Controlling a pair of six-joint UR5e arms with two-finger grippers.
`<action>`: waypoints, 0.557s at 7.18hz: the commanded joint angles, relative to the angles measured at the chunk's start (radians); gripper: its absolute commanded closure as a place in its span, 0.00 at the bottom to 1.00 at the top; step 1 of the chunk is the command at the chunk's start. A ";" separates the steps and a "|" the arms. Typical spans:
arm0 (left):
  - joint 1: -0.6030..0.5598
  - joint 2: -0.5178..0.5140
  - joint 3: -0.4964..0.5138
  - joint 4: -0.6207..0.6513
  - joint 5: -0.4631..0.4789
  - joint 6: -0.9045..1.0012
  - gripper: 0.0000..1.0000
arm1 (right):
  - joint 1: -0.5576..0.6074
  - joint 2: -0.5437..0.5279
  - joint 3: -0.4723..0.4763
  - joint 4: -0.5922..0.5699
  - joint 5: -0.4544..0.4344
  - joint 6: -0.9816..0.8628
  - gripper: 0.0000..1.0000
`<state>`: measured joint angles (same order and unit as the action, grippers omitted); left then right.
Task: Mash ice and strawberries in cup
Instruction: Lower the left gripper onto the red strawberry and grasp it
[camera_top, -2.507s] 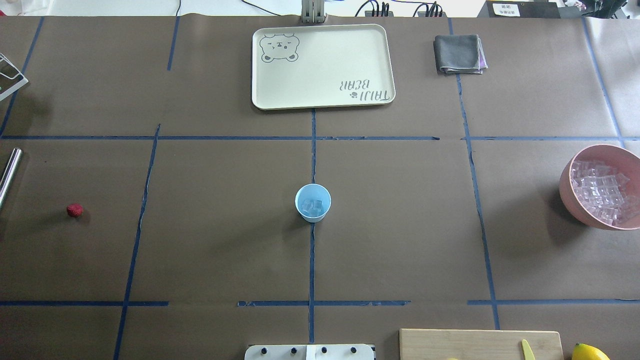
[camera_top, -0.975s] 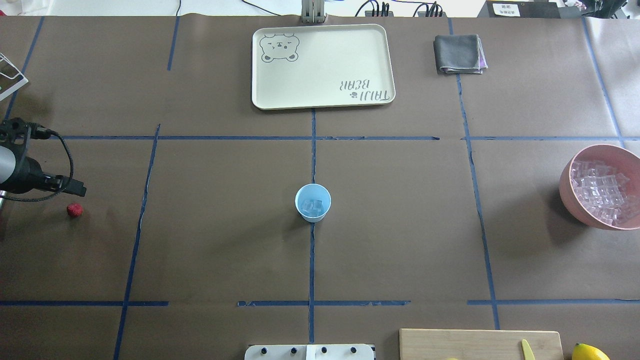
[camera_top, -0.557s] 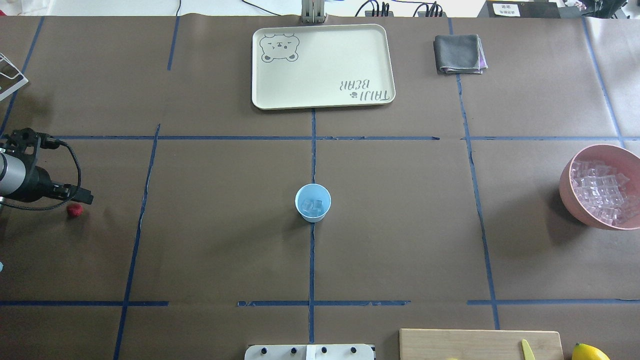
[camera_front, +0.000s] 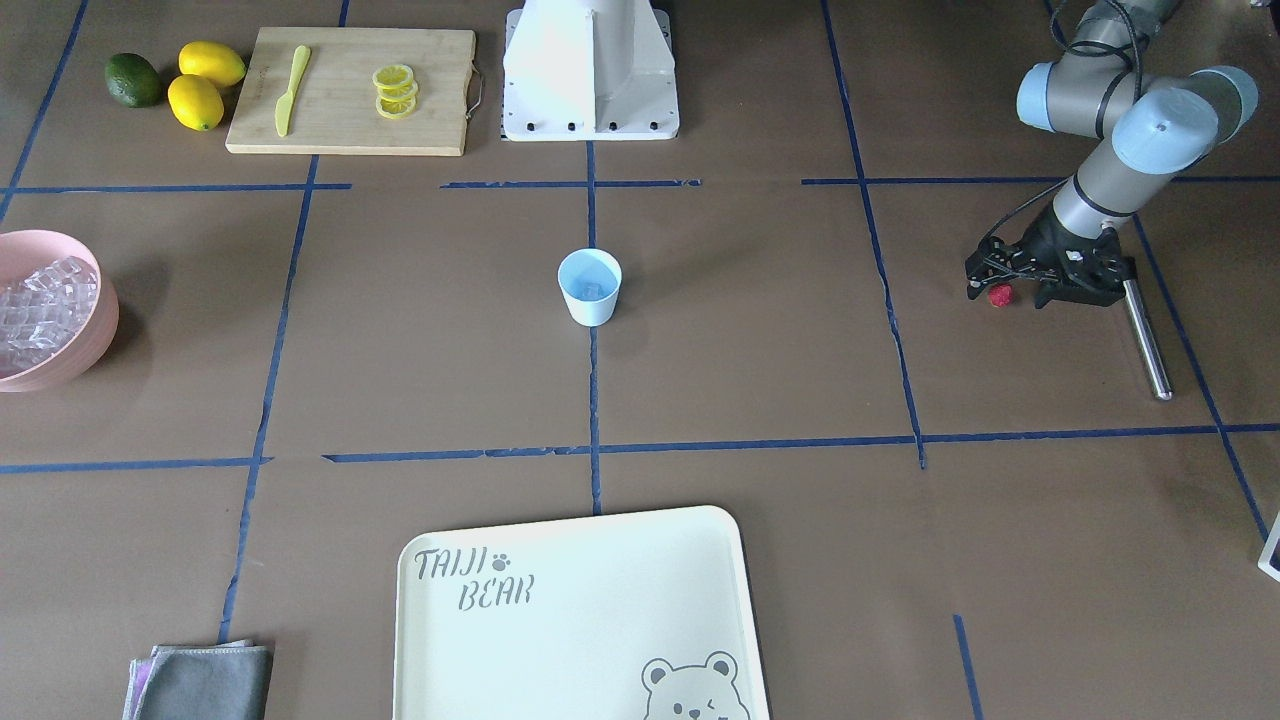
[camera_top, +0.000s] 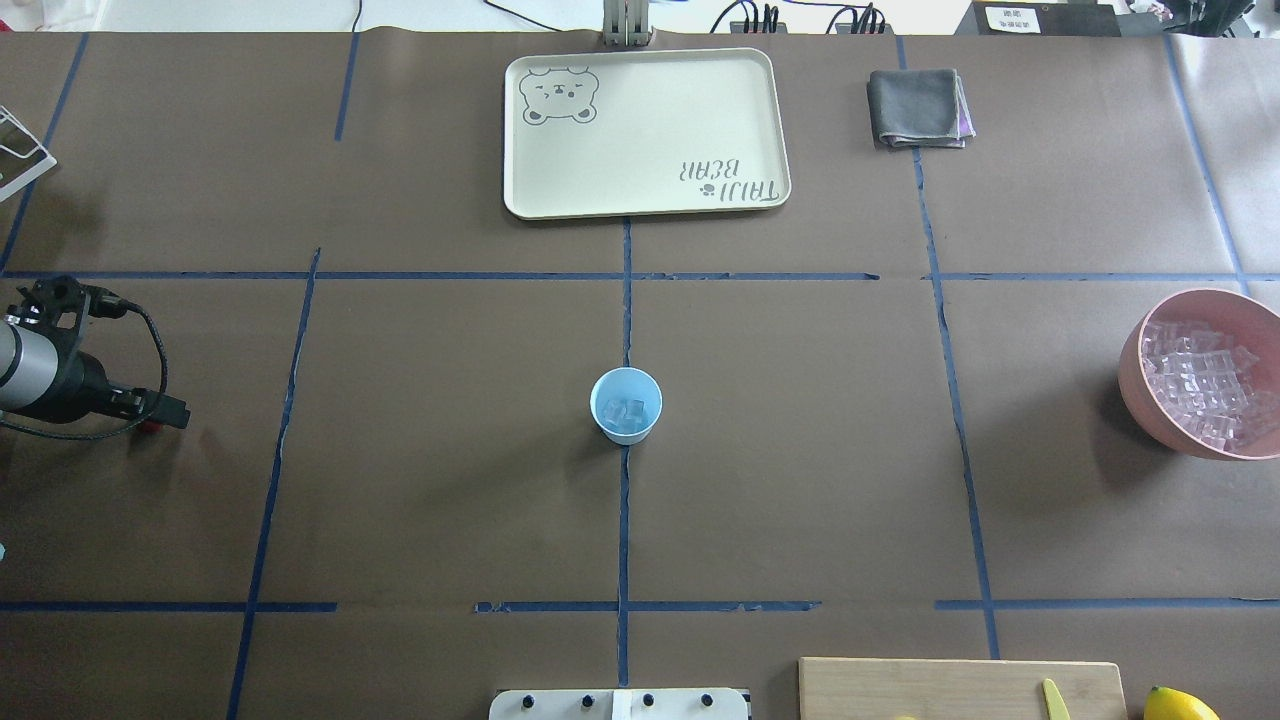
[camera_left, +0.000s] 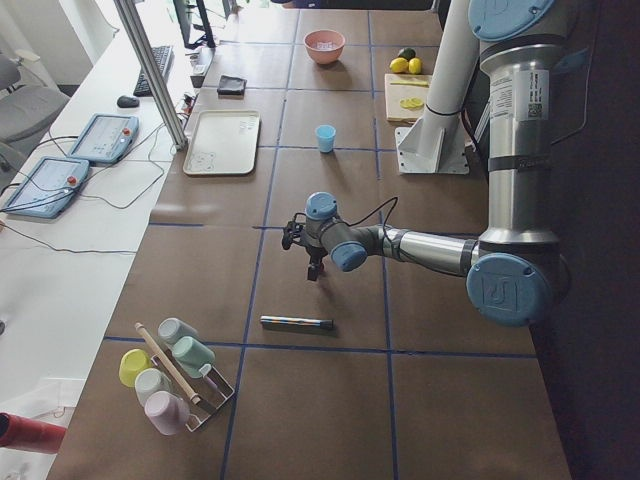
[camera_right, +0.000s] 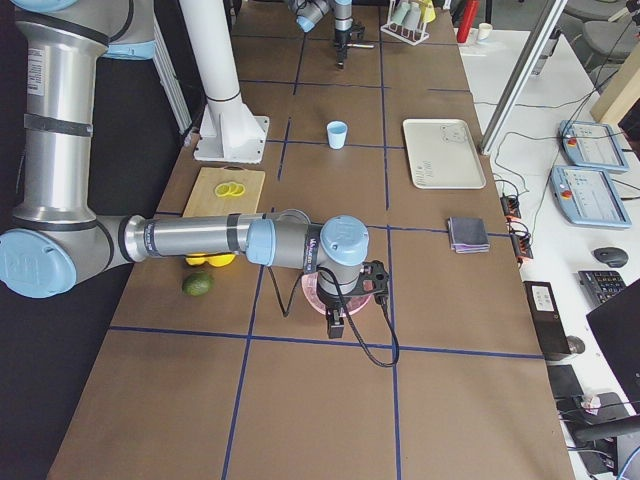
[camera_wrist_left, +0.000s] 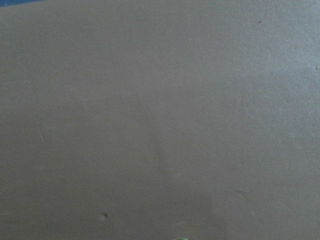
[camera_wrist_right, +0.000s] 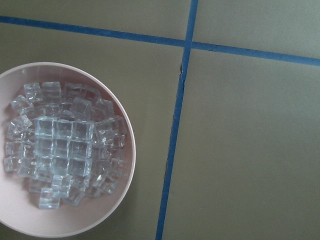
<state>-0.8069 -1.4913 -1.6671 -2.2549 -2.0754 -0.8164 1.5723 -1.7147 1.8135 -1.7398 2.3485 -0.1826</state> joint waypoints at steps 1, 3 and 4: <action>0.006 0.002 -0.011 -0.002 0.001 -0.027 0.24 | 0.000 -0.003 0.001 0.003 0.000 0.000 0.00; 0.006 0.002 -0.029 0.000 0.001 -0.043 0.82 | 0.000 -0.003 0.001 0.003 0.000 0.000 0.00; 0.006 0.002 -0.029 0.000 0.003 -0.043 0.92 | 0.000 -0.003 0.003 0.003 0.000 0.000 0.00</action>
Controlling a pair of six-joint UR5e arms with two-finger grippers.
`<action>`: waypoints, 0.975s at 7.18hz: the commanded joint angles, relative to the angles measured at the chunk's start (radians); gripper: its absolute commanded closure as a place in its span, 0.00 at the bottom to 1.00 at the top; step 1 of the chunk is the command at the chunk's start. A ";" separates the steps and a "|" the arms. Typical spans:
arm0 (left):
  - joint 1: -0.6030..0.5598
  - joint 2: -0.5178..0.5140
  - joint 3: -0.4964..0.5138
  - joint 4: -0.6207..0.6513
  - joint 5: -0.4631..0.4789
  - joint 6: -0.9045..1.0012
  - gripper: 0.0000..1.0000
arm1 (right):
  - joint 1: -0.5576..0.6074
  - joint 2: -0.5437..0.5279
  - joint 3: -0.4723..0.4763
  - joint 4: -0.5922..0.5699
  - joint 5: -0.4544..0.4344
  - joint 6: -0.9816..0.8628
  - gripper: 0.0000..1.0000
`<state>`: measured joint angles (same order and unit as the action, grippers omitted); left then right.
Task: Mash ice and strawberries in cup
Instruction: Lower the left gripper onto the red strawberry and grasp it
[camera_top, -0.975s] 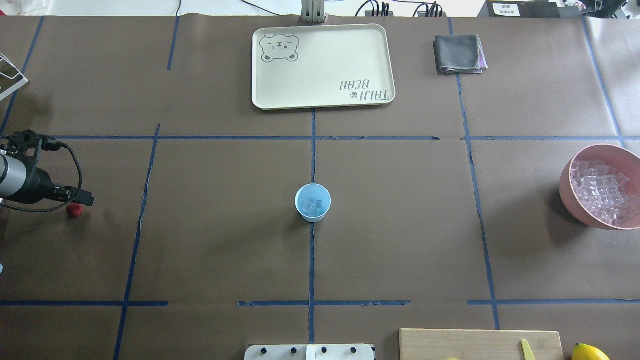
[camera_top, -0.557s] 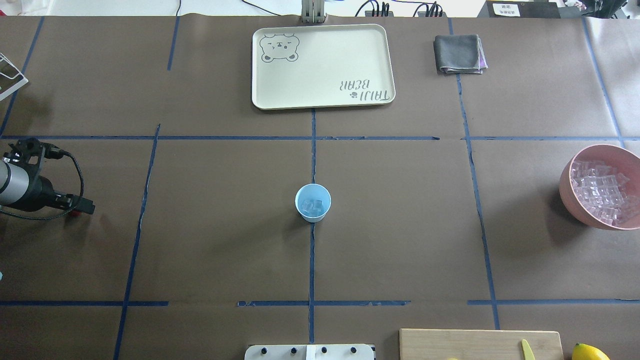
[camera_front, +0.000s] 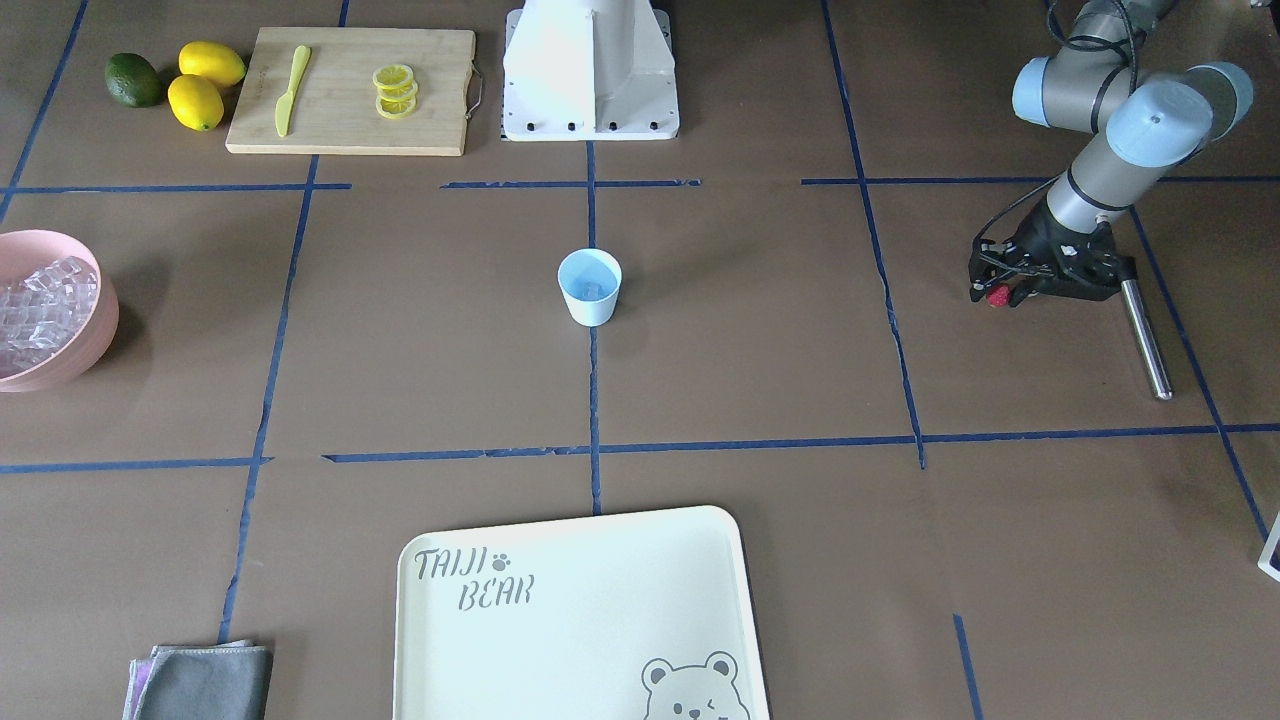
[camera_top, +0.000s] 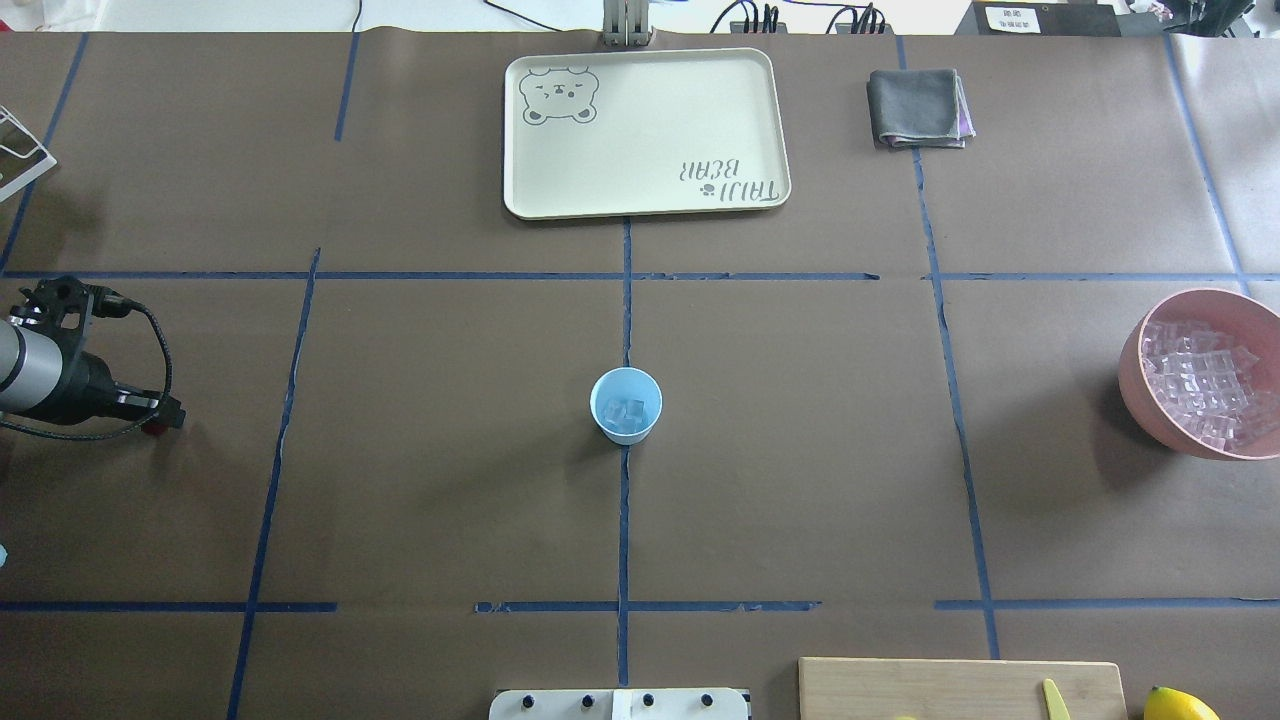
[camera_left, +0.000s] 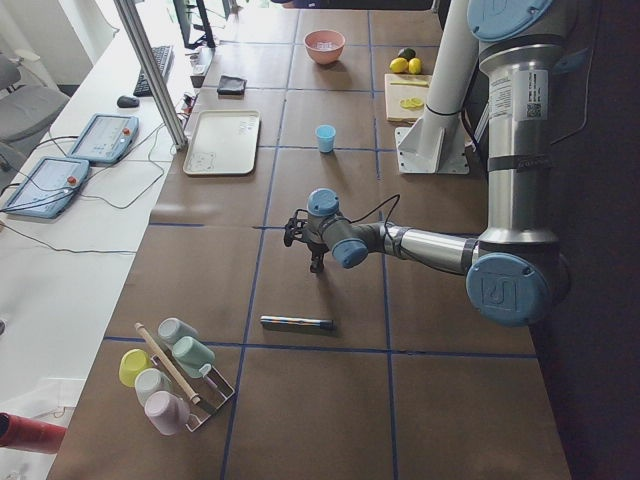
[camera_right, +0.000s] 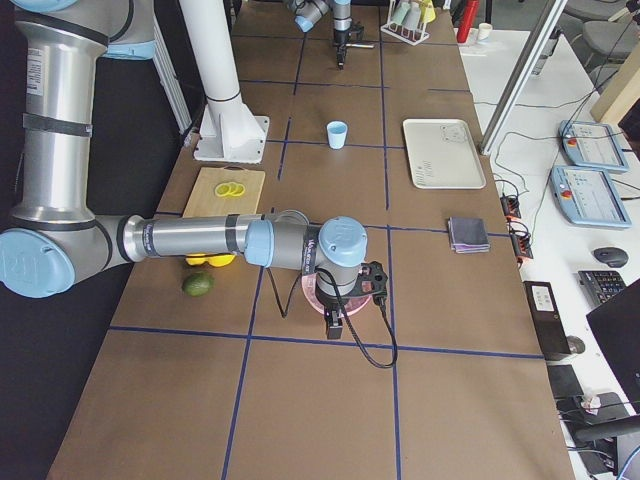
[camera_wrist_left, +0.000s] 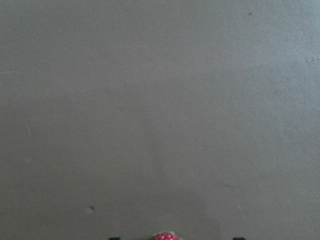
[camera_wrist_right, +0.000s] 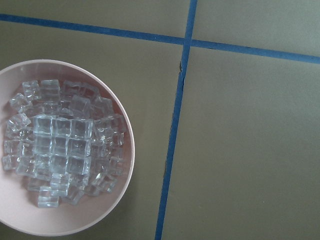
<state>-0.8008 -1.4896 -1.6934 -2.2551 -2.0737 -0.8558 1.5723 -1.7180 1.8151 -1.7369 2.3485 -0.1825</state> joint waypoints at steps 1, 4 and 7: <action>0.000 0.000 -0.003 0.000 0.003 -0.003 0.94 | 0.000 0.000 0.003 0.000 0.000 0.000 0.00; -0.008 0.000 -0.075 0.034 0.000 -0.003 1.00 | 0.000 -0.002 0.004 0.000 0.002 0.000 0.00; -0.005 -0.136 -0.282 0.462 0.001 -0.005 1.00 | 0.000 -0.006 0.004 0.000 0.000 -0.002 0.00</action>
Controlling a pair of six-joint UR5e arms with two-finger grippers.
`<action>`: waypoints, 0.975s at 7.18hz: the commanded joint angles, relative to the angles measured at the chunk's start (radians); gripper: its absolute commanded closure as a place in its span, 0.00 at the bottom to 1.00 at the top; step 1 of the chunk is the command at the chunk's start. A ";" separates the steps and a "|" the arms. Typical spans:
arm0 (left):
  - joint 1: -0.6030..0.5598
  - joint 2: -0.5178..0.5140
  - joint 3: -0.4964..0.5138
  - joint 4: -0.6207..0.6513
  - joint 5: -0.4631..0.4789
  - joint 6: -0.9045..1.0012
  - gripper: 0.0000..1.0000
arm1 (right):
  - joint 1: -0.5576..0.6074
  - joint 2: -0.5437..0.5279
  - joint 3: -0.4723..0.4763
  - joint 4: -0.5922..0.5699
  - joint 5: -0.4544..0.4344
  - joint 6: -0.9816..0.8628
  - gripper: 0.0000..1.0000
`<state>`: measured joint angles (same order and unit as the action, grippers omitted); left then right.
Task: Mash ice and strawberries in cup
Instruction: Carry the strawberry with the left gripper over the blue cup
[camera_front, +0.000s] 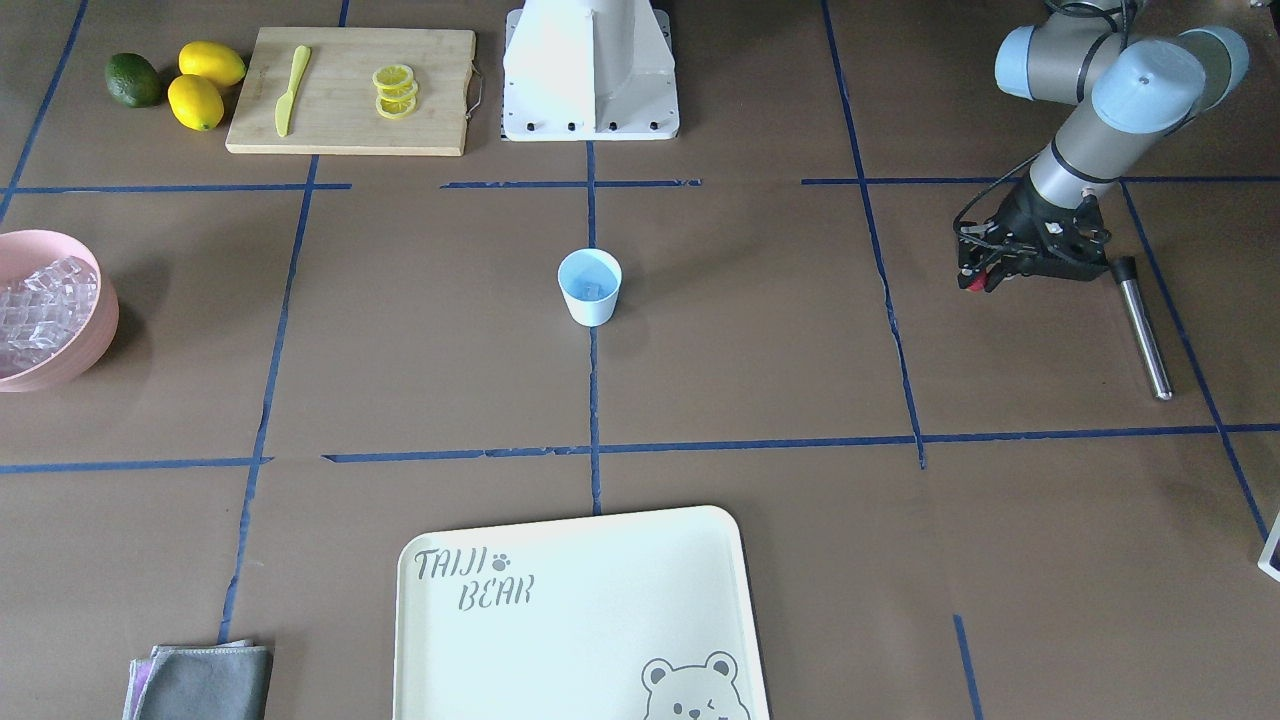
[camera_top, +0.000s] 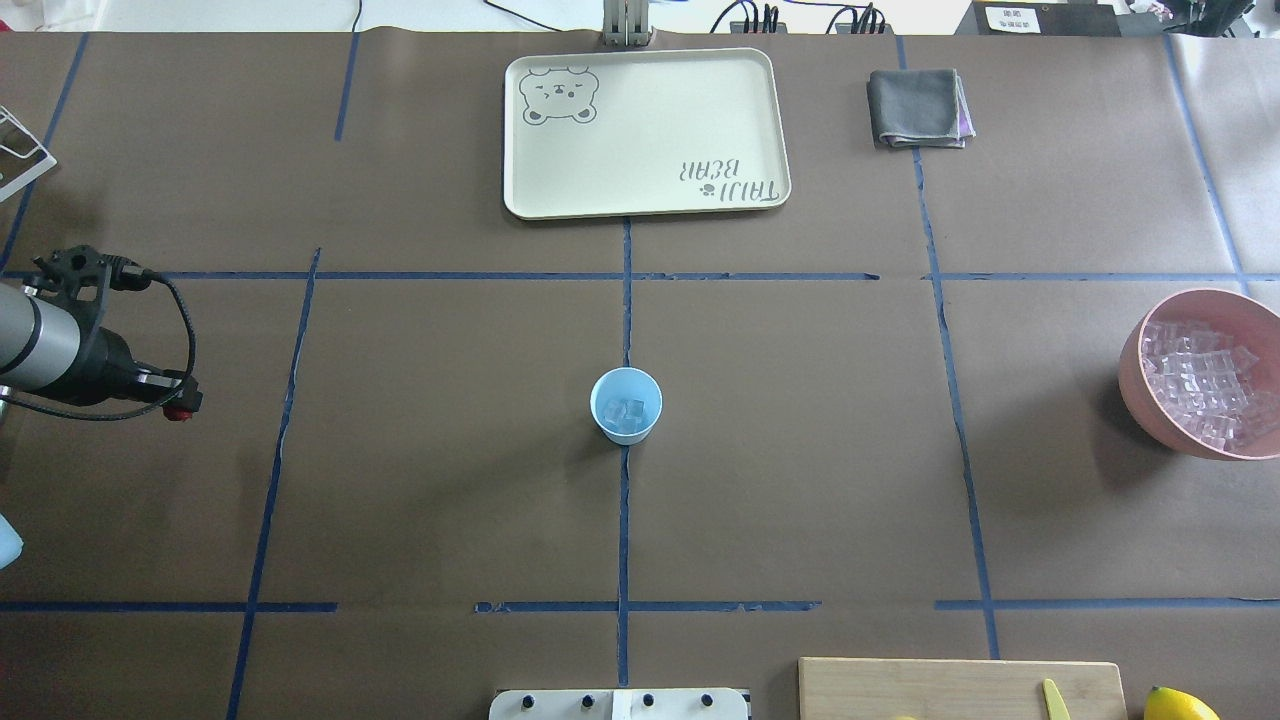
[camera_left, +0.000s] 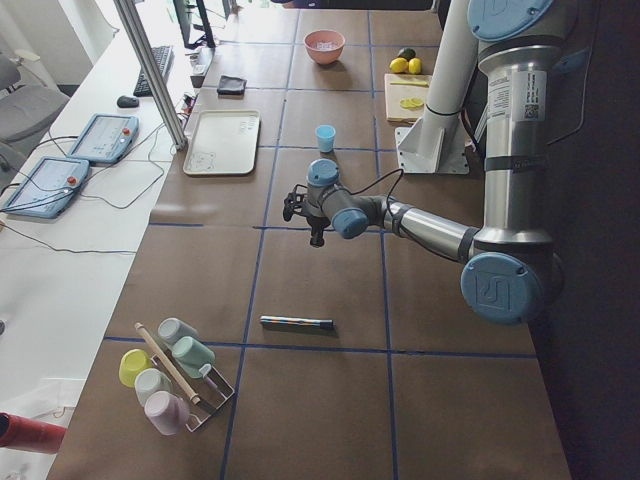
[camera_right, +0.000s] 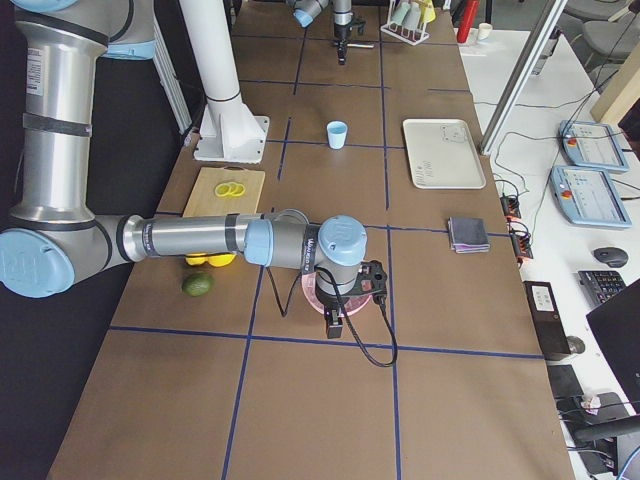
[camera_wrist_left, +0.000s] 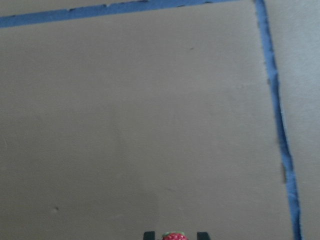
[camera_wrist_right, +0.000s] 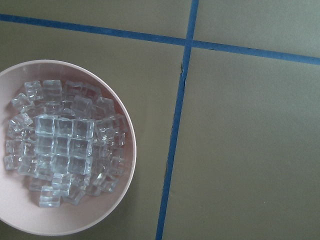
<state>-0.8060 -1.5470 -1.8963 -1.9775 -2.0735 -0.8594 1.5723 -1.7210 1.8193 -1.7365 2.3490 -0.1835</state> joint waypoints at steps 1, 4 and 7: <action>0.001 -0.194 -0.099 0.341 0.001 -0.004 1.00 | 0.000 -0.003 0.000 0.000 -0.001 -0.001 0.00; 0.122 -0.544 -0.104 0.649 0.007 -0.266 1.00 | 0.000 -0.003 0.000 0.000 0.001 -0.001 0.00; 0.342 -0.866 0.107 0.638 0.180 -0.533 1.00 | 0.000 -0.003 -0.002 0.000 0.000 -0.001 0.00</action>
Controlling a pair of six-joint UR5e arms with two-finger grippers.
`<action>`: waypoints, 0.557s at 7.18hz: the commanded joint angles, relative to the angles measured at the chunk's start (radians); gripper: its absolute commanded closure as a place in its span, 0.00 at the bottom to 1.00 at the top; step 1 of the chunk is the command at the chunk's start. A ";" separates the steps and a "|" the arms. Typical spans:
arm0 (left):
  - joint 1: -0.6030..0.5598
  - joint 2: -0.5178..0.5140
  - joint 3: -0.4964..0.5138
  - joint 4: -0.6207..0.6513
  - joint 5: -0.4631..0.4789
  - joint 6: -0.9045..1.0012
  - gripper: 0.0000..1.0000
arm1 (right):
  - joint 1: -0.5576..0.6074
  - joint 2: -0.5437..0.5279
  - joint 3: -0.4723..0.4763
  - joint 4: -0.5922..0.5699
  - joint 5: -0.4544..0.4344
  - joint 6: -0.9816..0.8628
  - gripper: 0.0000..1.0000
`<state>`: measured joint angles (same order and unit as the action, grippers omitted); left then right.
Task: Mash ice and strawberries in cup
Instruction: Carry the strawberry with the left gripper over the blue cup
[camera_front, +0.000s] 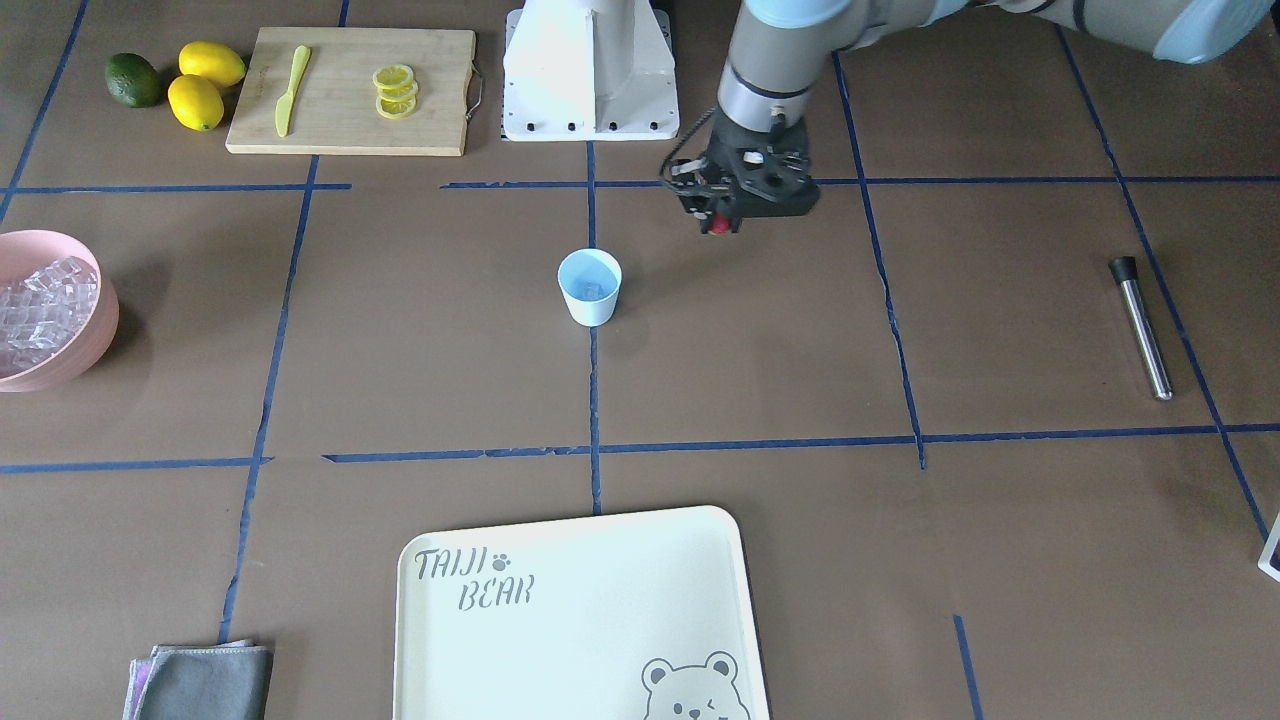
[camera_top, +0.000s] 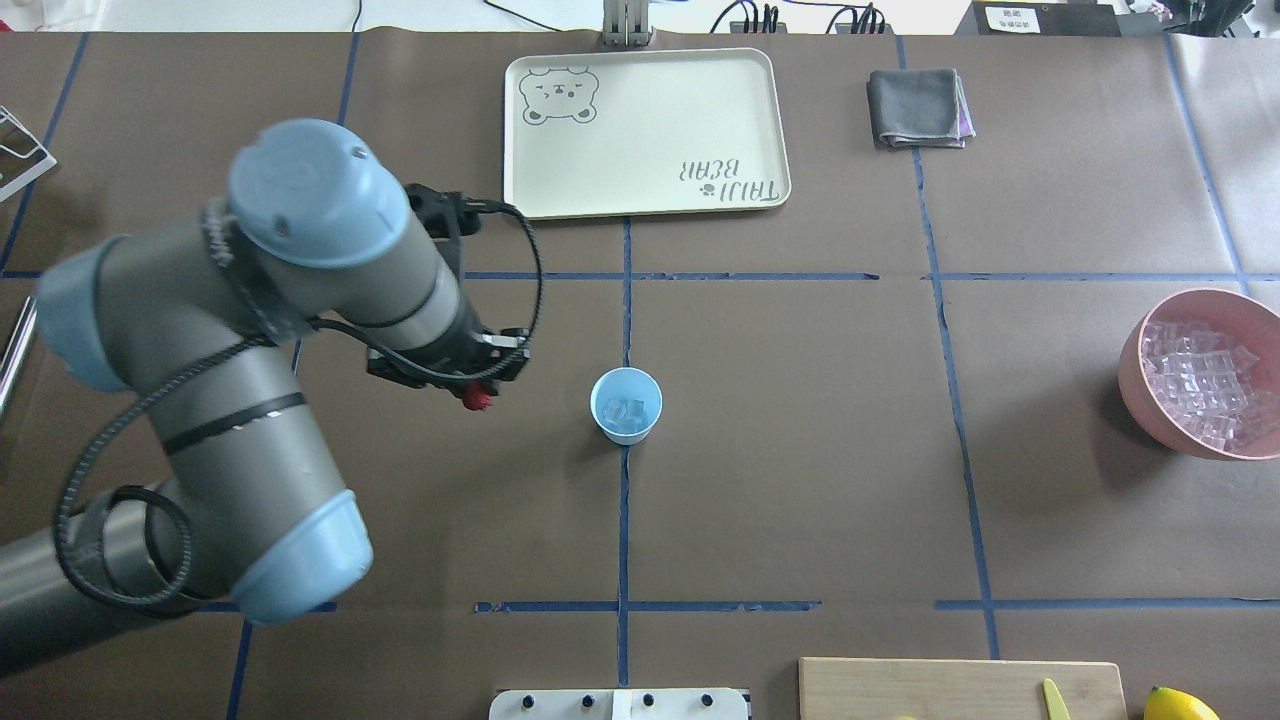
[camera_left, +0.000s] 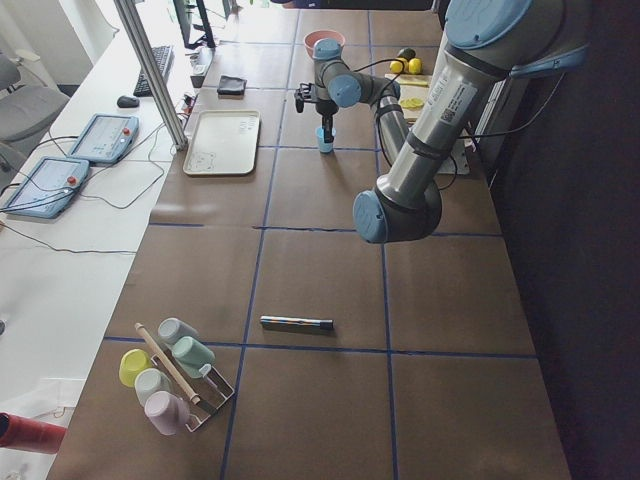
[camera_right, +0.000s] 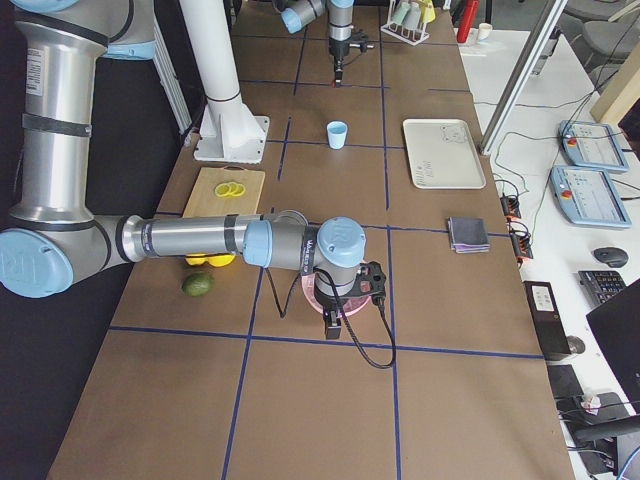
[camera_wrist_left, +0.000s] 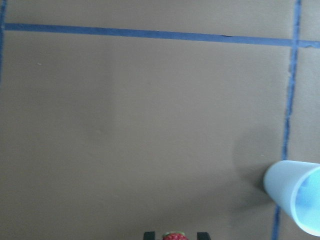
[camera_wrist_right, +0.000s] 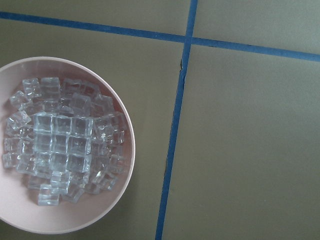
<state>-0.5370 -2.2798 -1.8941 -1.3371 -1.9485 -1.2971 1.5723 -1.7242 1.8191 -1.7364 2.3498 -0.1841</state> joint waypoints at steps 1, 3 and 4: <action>0.081 -0.186 0.172 -0.019 0.065 -0.109 1.00 | 0.000 0.000 -0.001 0.000 -0.001 0.000 0.00; 0.080 -0.184 0.193 -0.048 0.085 -0.102 1.00 | 0.000 -0.002 -0.001 0.000 -0.001 -0.002 0.00; 0.080 -0.184 0.199 -0.072 0.141 -0.100 0.99 | 0.000 -0.002 -0.001 0.000 -0.001 -0.002 0.00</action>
<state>-0.4580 -2.4600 -1.7067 -1.3860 -1.8581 -1.3990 1.5723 -1.7252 1.8183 -1.7365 2.3489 -0.1851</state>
